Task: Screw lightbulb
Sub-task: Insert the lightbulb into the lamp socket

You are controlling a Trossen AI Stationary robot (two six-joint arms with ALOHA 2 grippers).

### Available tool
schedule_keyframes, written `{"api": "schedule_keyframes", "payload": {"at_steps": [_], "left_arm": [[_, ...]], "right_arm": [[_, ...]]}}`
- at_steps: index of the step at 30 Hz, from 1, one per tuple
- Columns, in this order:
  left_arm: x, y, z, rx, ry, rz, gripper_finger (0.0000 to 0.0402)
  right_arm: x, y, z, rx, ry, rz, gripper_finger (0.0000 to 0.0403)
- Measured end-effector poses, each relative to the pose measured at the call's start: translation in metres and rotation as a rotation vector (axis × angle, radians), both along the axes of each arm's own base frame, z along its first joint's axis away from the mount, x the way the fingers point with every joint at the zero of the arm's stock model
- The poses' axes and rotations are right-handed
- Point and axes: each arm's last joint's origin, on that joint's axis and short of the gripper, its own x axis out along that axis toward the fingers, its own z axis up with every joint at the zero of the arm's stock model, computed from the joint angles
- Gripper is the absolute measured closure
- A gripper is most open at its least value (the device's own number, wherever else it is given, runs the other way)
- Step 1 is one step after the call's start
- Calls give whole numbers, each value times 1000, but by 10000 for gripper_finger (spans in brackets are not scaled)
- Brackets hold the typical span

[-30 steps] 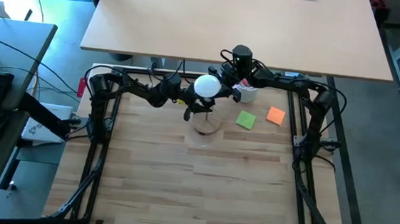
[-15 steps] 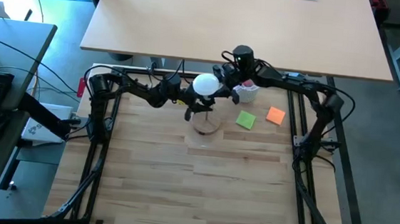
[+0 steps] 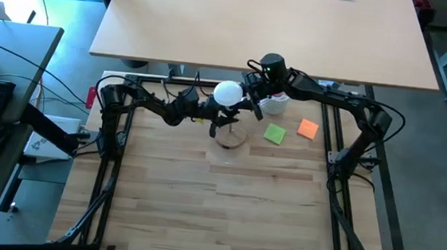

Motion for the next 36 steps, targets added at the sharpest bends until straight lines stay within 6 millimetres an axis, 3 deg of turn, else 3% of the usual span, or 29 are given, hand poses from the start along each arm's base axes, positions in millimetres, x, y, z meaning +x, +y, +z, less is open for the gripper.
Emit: {"api": "schedule_keyframes", "payload": {"at_steps": [8,18,26,36], "left_arm": [[0,-4,2,32,-28,-1,269],[0,-6,1,58,-33,55,270],[1,-7,1,72,-35,53,271],[0,-8,1,80,-37,60,271]], "right_arm": [[7,15,1,-32,45,-53,269],[-2,19,11,-36,114,-205,269],[-10,26,-8,-15,35,-261,269],[0,50,-9,-72,47,-375,269]]}}
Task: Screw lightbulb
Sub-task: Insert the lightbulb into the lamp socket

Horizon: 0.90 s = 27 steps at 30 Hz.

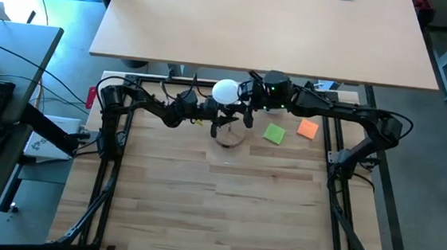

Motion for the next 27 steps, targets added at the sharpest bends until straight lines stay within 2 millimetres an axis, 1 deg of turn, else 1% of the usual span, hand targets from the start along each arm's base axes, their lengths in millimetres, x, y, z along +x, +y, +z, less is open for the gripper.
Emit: {"api": "schedule_keyframes", "payload": {"at_steps": [5,8,12,14,21,25,27], "left_arm": [[1,-2,0,2,0,8,271],[2,-2,0,6,-1,9,271],[3,-3,1,25,2,11,272],[3,-3,0,28,8,7,272],[3,-4,0,28,9,8,272],[4,-5,0,29,17,5,272],[4,-5,0,29,17,5,272]], "right_arm": [[-1,0,2,13,3,-19,269],[-6,-1,5,19,-4,0,263],[-12,-6,9,22,-20,84,243],[-19,-9,3,19,22,91,231],[-29,-24,6,11,18,97,187],[-33,-24,10,-12,19,122,175],[-40,-24,14,-26,27,120,175]]}}
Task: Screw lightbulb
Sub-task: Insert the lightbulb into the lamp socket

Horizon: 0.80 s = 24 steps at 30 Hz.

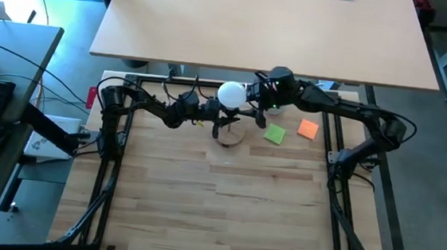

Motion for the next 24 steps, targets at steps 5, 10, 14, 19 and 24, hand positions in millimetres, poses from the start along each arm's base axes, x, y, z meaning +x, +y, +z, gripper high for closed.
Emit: {"api": "schedule_keyframes", "payload": {"at_steps": [5,10,14,19,24], "left_arm": [[0,0,-3,-30,24,6,239],[-1,2,-7,-23,61,13,195],[-2,3,-12,-32,108,17,179],[-3,3,-16,-32,149,18,174],[-4,4,-21,-61,200,30,173]], "right_arm": [[-21,-1,18,-23,-5,-25,175],[-32,1,4,5,-25,-51,174],[-31,14,-25,72,-93,-69,174],[-25,42,-48,20,-180,-159,174],[-17,60,-46,-68,-202,-204,174]]}}
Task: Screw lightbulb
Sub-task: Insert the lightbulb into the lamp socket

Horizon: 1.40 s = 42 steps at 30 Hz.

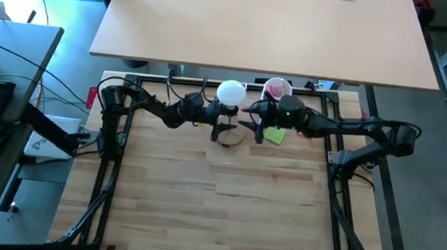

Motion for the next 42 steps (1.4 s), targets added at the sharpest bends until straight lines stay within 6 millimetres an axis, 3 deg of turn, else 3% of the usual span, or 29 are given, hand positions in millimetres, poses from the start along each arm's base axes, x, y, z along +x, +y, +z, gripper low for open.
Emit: {"api": "schedule_keyframes", "payload": {"at_steps": [10,18,28,36,42], "left_arm": [[-3,1,-12,-30,119,57,172],[-14,-3,-20,-37,153,60,172],[-27,-8,17,51,-14,61,172],[-13,-2,41,98,-92,58,172],[-7,-1,49,110,-121,49,173]], "right_arm": [[7,-6,22,48,-27,-18,169],[5,-22,41,62,29,78,122],[-3,-48,52,19,-77,241,107],[15,-69,29,69,-170,362,107],[25,-86,25,135,-226,459,108]]}}
